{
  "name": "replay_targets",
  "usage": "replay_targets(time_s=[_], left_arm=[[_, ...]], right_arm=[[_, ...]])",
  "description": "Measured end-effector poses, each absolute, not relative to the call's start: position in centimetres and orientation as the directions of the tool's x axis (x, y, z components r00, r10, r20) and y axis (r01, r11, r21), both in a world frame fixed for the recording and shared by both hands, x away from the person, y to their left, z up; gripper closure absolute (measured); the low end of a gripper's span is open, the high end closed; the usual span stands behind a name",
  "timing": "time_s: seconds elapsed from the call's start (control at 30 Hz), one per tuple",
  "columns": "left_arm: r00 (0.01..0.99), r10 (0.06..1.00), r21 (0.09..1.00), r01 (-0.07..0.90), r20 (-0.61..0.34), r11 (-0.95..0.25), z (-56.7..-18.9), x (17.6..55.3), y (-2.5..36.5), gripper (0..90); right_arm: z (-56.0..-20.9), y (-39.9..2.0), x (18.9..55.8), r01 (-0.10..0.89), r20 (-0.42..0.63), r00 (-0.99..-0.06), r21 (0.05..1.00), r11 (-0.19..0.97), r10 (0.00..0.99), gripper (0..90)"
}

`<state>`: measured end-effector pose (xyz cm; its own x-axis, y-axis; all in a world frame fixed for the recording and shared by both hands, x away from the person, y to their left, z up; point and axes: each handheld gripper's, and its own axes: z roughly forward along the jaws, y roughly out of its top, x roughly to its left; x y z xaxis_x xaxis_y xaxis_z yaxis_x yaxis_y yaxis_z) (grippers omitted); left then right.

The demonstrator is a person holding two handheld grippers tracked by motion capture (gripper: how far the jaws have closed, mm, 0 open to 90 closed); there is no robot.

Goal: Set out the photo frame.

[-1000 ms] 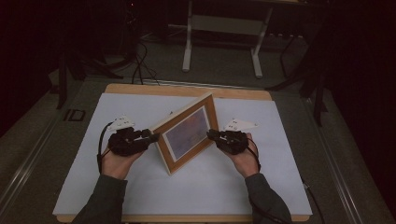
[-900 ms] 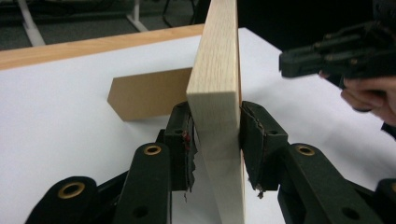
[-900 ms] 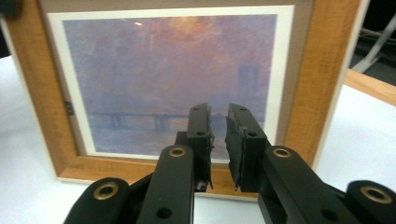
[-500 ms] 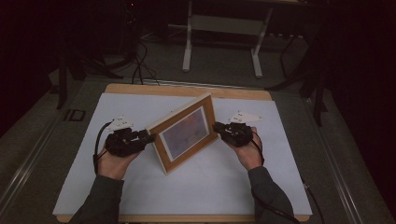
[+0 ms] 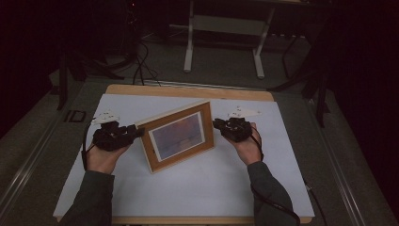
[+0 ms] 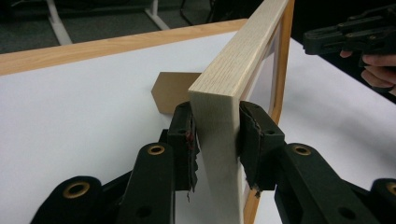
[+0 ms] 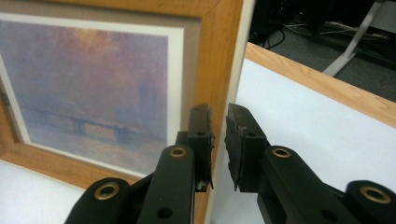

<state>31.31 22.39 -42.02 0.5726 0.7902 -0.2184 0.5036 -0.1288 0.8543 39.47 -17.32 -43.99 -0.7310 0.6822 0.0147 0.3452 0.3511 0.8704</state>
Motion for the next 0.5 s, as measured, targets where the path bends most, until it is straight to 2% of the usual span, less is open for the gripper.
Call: replay_targets(time_s=[0.5], left_arm=[[0.577, 0.785, 0.856, 0.502, -0.225, -0.123, -42.4, 31.4, 22.2, 68.0]], right_arm=[[-43.2, -16.4, 42.2, 0.375, 0.076, -0.749, 0.867, 0.327, 0.658, 62.7]])
